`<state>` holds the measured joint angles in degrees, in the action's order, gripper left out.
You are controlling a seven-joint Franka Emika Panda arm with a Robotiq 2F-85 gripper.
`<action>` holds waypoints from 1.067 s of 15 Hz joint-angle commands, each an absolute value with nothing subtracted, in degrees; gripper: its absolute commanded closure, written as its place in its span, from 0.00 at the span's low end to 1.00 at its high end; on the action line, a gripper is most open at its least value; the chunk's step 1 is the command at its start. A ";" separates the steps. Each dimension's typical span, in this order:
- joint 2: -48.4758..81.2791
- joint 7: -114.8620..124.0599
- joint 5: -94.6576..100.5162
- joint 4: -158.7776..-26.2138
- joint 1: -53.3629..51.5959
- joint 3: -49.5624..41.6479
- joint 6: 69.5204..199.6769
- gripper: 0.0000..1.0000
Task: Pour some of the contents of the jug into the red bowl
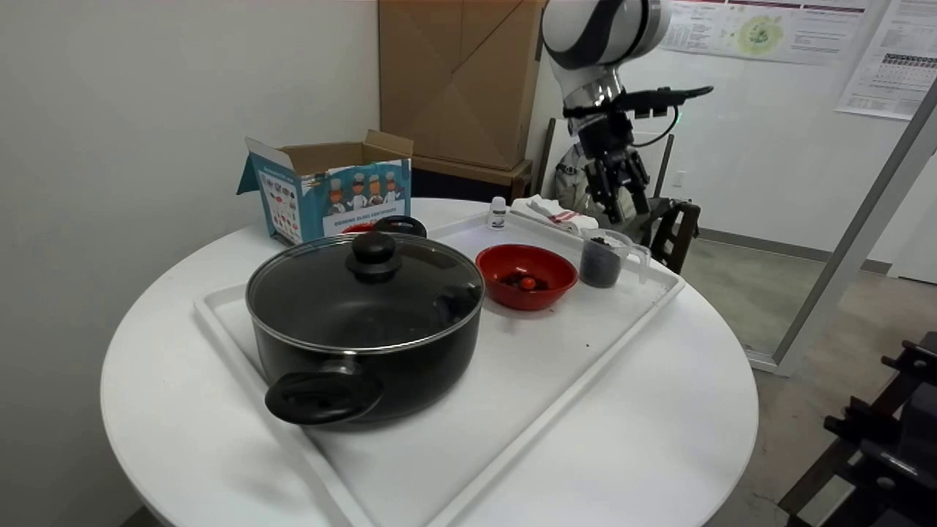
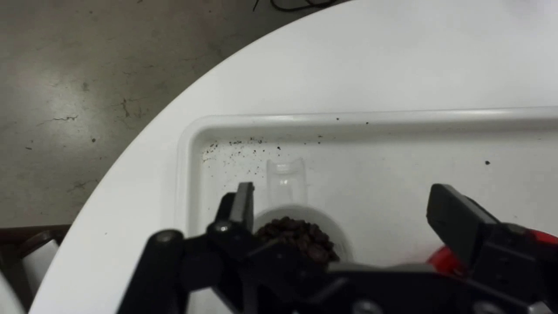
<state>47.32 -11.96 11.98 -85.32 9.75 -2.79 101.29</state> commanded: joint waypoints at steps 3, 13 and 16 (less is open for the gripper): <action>36.16 1.97 11.31 -87.64 1.76 -3.54 91.56 0.00; 17.91 16.52 20.65 -105.16 -9.88 0.18 102.37 0.00; 10.82 17.52 24.27 -113.95 -11.60 2.60 109.96 0.00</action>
